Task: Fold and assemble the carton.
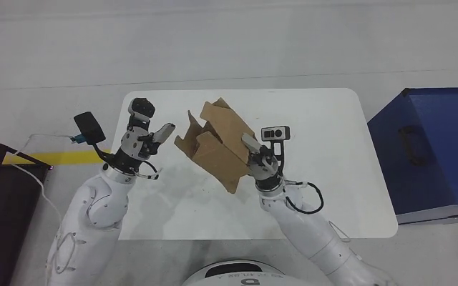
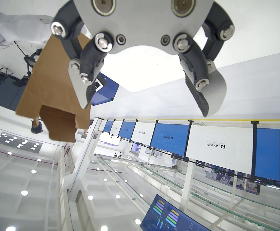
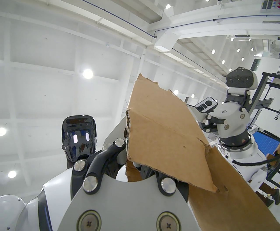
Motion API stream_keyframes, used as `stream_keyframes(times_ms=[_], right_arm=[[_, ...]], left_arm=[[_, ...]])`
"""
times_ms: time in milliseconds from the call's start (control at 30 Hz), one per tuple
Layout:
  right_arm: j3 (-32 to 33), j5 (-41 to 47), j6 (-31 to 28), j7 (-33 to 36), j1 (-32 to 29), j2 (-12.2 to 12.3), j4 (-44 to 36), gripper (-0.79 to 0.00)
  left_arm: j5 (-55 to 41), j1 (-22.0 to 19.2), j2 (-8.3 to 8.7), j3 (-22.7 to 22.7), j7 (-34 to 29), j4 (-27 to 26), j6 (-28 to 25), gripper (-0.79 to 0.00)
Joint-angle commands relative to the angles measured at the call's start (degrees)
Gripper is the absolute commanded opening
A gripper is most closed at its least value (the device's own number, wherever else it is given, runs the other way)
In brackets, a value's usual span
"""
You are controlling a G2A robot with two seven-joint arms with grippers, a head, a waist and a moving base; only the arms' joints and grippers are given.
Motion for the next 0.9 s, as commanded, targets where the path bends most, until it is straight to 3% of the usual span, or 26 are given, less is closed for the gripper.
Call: stream_keyframes(times_ms=[0,300,533,867], right_arm=[[0.0,-0.7,0.3,0.0,0.0,-0.1,0.4,-0.785],[-0.6,-3.9,1.3,-0.8,-0.1,-0.6,1.1,-0.785],[-1.5,-3.9,2.4,-0.3,-0.6,-1.1,0.4,-0.785],[-2.8,-0.7,5.5,3.1,-0.4,-1.7,-0.5,-0.785]], left_arm=[[0.0,-0.2,-0.02,-0.2,-0.7,-0.9,0.4,0.000],[8.7,-0.8,-0.03,-0.3,-1.0,-4.1,-0.6,0.000],[16.1,-0.7,-0.26,1.1,1.1,-3.6,0.8,0.000],[17.7,-0.8,-0.41,1.1,2.2,-3.1,0.9,0.000]])
